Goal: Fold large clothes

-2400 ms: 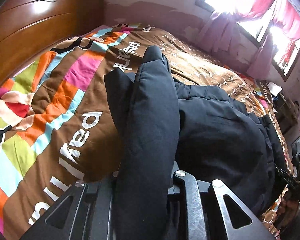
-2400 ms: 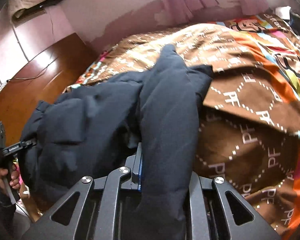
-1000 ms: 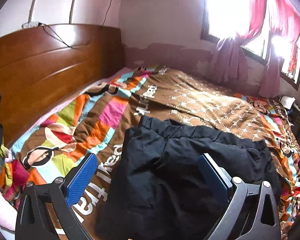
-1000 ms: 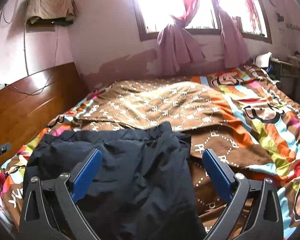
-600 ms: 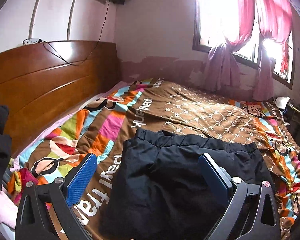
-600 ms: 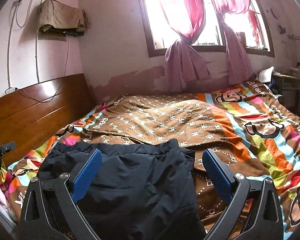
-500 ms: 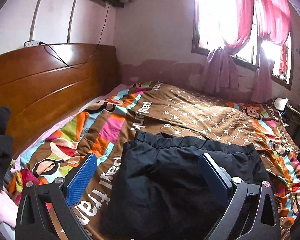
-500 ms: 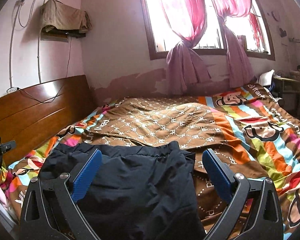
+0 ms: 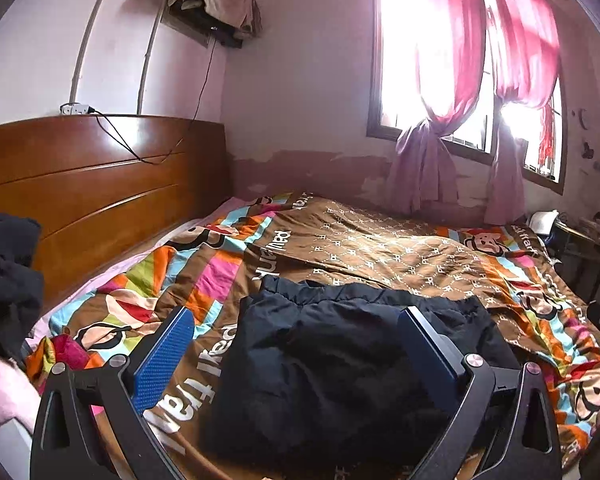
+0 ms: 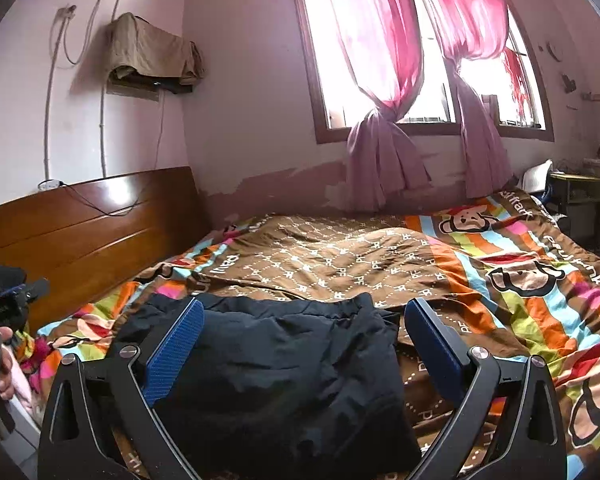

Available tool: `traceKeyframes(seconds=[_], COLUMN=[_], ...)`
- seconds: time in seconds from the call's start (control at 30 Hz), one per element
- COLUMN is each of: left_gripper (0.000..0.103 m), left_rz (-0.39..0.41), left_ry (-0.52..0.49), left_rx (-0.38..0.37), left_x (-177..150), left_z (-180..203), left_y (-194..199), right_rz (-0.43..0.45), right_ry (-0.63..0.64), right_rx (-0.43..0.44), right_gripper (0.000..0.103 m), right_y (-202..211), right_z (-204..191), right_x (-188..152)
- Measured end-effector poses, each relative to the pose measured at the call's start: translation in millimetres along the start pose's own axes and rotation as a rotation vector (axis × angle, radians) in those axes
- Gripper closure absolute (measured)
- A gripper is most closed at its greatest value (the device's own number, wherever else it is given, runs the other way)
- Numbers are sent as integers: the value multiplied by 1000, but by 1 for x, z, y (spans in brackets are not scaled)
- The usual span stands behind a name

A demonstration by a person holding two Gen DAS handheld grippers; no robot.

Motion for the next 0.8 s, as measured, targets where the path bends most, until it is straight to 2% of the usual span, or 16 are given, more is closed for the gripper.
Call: traceKeyframes(seconds=[0.4,0.57,0.8], left_gripper=[1,0,0], left_rz=[46,89,85], left_ry=[-23,-41,-47], left_rx=[10,-34,-64], left_x=[-36,-51,-72], left_z=[4,7,13], left_y=[55,80,97], right_rz=[49,84,87], right_ry=[87,98,91], right_rx=[43,57,79], right_gripper=[3,3,1], right_y=[57,79,98], right_z=[-48,-57,-58], right_x=[-20,-29,-42])
Point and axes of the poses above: each gripper's, at about its wrist camera, not at the fingertips, and y roughly against the way its jaws point, z to its right, x to its top, the point moved 5 cm from there along -y, roughly the way its jaws point, and after that the axes turned 8 degrees about -z, right-handed, at the moved point
